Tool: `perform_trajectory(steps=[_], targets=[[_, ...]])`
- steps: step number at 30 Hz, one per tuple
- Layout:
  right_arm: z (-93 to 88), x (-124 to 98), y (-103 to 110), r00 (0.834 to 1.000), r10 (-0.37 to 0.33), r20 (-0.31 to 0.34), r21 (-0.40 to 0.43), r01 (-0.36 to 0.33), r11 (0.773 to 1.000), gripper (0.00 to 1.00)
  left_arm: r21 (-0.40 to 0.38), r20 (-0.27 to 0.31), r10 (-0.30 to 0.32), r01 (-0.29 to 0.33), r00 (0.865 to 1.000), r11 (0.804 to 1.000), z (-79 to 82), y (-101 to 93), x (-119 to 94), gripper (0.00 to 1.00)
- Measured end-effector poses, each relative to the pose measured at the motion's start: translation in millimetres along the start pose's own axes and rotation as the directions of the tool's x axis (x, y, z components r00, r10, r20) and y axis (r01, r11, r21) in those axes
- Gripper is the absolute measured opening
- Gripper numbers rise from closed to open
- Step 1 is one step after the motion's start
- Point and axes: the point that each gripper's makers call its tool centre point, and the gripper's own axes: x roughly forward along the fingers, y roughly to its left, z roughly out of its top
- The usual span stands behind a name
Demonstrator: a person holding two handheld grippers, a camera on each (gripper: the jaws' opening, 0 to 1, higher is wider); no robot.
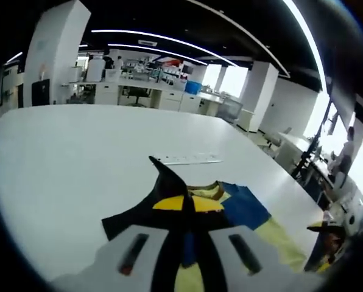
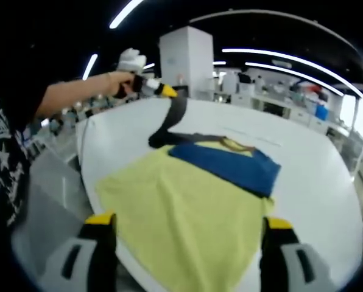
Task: Fold the garment on the visible template until the final outline fits inside the template.
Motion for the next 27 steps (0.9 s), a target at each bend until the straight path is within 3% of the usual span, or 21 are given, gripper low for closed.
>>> perform_trajectory(steps=[10, 27], targets=[[-2.5, 2.8, 4.6, 1.0, 0.012, -0.003, 0.006, -0.012, 1.0, 0.99, 0.017, -0.003, -0.084, 0.084, 0.996, 0.996, 3.7, -49.4, 17.3, 0.0], [-8.6, -5.7, -5.2, 1.0, -0.012, -0.014, 0.016, 0.012, 1.0, 0.99, 0.036, -0.03, -0.194, 0.196, 0.98, 0.98, -3.3, -110.4, 51.1, 0.0]])
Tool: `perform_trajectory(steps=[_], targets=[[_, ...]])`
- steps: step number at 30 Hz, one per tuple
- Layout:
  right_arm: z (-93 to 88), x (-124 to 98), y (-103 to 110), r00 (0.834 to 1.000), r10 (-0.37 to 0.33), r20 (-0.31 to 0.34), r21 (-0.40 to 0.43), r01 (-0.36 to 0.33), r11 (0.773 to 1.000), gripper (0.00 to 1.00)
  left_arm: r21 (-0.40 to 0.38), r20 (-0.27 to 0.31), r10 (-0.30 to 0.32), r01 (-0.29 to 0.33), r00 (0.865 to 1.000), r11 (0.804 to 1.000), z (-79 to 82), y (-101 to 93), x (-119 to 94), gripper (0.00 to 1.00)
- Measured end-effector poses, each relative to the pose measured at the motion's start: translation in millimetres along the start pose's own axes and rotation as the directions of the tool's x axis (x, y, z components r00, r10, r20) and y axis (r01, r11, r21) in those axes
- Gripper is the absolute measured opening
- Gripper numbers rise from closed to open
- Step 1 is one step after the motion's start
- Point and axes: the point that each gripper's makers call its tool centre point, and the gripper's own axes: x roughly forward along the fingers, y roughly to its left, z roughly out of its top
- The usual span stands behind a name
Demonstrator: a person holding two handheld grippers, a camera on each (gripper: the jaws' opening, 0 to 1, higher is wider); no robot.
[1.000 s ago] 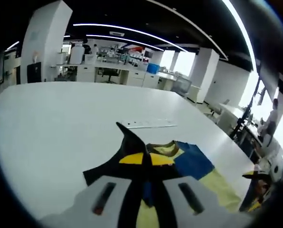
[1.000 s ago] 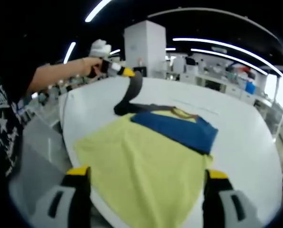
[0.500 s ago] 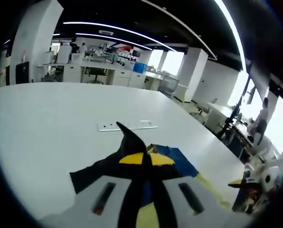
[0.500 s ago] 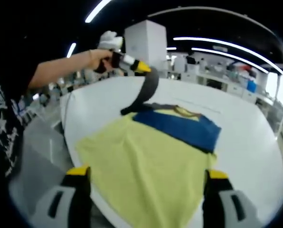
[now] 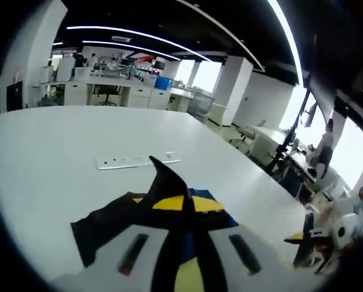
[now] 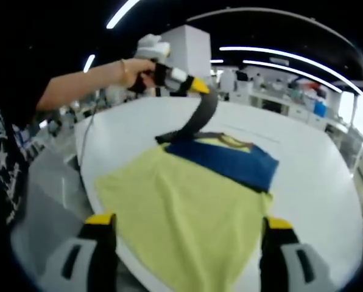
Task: Fold the garment on the visible template until the final outline fits inside the template.
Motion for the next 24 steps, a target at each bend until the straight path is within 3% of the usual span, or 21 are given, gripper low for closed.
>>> perform_trajectory(steps=[12, 24], targets=[[-10.5, 1.1, -5.9, 0.999, -0.017, -0.042, 0.002, 0.017, 1.0, 0.99, -0.012, -0.018, -0.064, 0.063, 0.998, 0.998, -8.0, -30.8, 22.4, 0.0], [-14.4, -0.3, -8.4, 0.998, -0.029, -0.052, 0.005, 0.029, 1.0, 0.99, 0.023, -0.062, -0.109, 0.111, 0.992, 0.994, -28.4, -58.3, 43.7, 0.0]])
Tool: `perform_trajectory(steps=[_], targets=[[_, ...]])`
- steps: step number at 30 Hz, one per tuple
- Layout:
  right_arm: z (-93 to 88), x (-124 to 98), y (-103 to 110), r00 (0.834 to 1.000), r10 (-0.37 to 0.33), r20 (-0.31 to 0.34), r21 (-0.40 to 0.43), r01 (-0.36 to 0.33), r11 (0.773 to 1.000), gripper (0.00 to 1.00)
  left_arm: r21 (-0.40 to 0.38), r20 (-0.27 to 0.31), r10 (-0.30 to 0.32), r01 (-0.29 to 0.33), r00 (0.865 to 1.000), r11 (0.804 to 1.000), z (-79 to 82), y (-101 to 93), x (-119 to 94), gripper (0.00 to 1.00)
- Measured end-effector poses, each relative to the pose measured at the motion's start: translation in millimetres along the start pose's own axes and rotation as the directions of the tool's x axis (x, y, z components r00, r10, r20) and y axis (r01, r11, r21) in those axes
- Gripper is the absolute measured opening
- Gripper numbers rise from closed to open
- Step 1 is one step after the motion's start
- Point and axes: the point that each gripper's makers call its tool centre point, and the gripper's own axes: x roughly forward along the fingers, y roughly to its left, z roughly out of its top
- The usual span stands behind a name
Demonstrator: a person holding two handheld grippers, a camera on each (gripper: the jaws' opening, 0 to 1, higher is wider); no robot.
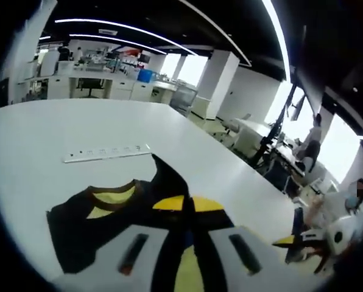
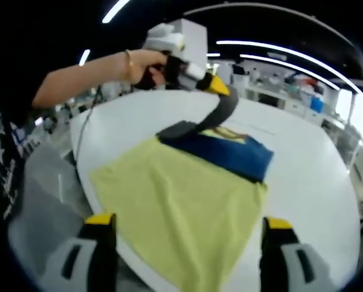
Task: Fold the garment on the visible template until the final outline fits inside the template.
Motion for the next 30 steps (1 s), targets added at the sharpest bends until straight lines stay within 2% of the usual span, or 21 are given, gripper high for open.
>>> perform_trajectory(steps=[6, 14, 22, 26, 30], targets=[[-6.4, -0.6, -1.0, 1.0, -0.004, -0.008, 0.014, 0.004, 1.0, 0.99, 0.004, -0.021, -0.023, 0.023, 1.0, 1.0, -12.0, -13.5, 14.3, 0.0], [-12.2, -1.1, -4.2, 1.0, -0.012, -0.022, 0.019, 0.012, 1.0, 0.99, -0.012, -0.03, -0.036, 0.035, 0.999, 0.999, -16.9, -20.1, 33.1, 0.0], [-15.8, -0.6, -7.6, 1.0, -0.014, -0.024, 0.033, 0.014, 0.999, 0.99, -0.024, -0.087, -0.026, 0.024, 0.996, 0.999, -43.4, -17.0, 50.4, 0.0], [-16.7, 0.2, -8.4, 1.0, -0.013, -0.023, 0.043, 0.014, 0.999, 0.99, 0.008, -0.113, -0.041, 0.043, 0.993, 0.999, -56.6, -20.4, 61.7, 0.0], [-17.8, 2.3, -8.9, 1.0, -0.009, -0.025, 0.048, 0.01, 0.999, 0.99, 0.006, -0.129, -0.059, 0.061, 0.99, 0.998, -67.0, -25.2, 71.4, 0.0]])
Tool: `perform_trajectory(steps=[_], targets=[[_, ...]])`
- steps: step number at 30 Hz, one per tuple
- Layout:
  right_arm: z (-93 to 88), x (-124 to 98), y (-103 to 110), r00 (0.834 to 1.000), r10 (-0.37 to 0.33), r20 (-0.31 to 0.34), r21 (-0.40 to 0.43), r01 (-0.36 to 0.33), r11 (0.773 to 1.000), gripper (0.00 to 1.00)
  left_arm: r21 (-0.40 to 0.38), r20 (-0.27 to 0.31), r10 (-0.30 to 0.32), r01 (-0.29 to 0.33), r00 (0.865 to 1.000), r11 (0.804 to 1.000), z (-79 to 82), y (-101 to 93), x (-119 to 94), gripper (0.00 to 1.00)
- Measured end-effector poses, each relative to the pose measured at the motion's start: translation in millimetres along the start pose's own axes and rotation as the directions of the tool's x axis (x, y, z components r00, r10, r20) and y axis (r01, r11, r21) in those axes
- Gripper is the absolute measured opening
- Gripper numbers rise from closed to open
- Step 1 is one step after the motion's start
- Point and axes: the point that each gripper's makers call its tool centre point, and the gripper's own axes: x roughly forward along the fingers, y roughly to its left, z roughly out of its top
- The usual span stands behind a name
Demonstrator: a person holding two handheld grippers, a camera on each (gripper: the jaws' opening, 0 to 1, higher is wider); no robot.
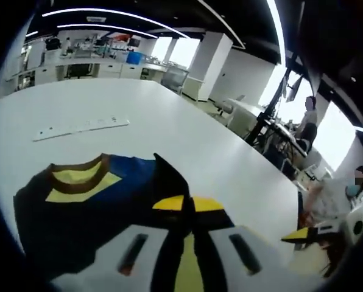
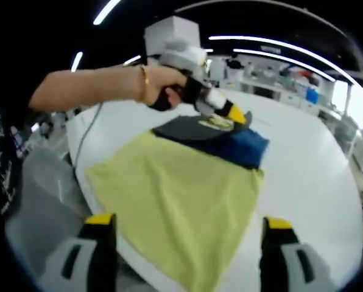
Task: Fold the garment on the visible template until the final outline fits inside the template.
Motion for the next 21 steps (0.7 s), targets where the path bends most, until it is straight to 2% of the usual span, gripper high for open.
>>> perform_trajectory(steps=[6, 9, 12, 16, 20, 21], targets=[[1.8, 0.9, -2.7, 1.0, -0.003, 0.005, 0.004, 0.003, 1.0, 0.99, -0.019, -0.016, -0.061, 0.06, 0.998, 0.998, -12.7, -15.0, 11.5, 0.04], [1.5, 0.7, -4.2, 1.0, -0.006, 0.005, 0.006, 0.006, 1.0, 0.99, 0.013, -0.02, -0.092, 0.092, 0.996, 0.996, -14.9, -24.8, 8.7, 0.09], [0.7, 0.8, -4.7, 1.0, -0.002, 0.006, 0.01, 0.002, 1.0, 0.99, 0.042, -0.022, -0.11, 0.11, 0.994, 0.993, -15.0, -29.1, 4.8, 0.21], [0.8, 1.2, -3.2, 1.0, 0.016, 0.004, 0.003, -0.016, 1.0, 0.99, 0.076, -0.008, -0.122, 0.122, 0.992, 0.99, -12.3, -27.9, -3.9, 0.41], [4.5, 0.2, -3.8, 0.999, 0.038, 0.006, -0.02, -0.038, 0.999, 0.99, 0.157, 0.006, -0.095, 0.093, 0.995, 0.983, -9.1, -22.0, -16.2, 0.59], [5.6, -0.2, -4.1, 0.999, 0.044, 0.007, -0.021, -0.044, 0.999, 0.99, 0.168, 0.014, -0.087, 0.084, 0.996, 0.982, -7.0, -14.9, -18.2, 0.63]])
